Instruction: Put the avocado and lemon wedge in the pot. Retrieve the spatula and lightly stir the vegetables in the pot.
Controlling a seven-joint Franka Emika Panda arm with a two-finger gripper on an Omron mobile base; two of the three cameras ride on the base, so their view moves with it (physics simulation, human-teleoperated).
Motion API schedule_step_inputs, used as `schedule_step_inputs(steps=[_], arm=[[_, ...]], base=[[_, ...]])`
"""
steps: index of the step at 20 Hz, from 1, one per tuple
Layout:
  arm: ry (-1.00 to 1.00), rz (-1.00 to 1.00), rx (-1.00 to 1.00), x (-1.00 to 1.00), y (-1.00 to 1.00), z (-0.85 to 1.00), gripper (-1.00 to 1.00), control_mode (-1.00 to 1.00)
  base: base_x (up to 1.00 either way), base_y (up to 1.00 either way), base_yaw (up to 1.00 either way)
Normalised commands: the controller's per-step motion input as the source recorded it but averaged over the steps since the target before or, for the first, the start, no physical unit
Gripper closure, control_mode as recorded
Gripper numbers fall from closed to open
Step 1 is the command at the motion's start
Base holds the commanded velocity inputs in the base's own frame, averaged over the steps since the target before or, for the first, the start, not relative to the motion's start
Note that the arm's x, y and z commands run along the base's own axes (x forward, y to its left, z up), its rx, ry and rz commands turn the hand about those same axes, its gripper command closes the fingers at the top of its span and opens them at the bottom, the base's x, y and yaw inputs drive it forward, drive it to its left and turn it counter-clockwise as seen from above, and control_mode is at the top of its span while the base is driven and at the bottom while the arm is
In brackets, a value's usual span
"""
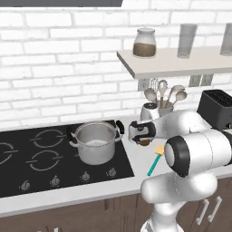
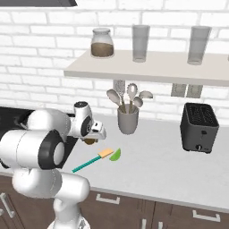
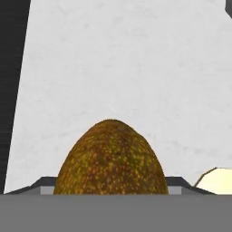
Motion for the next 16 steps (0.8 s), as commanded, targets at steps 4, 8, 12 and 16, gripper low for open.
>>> schedule_step_inputs(steps=[4,8,12,16], arm=[[-0.16,0.00,0.00,-0.38,0.08,1.00,1.00,-1.00],[-0.03,-0.01,0.00,-0.33,0.04,1.00,1.00,-1.00],[0.00,0.00,0.00,-0.27,0.39,1.00,1.00,-1.00],[0.00,0.00,-0.03,-0.16,0.86,0.86,1.00,-1.00]], base=[[0.00,0.00,0.00],[0.00,0.00,0.00],[0.00,0.00,0.00],[0.00,0.00,0.00]])
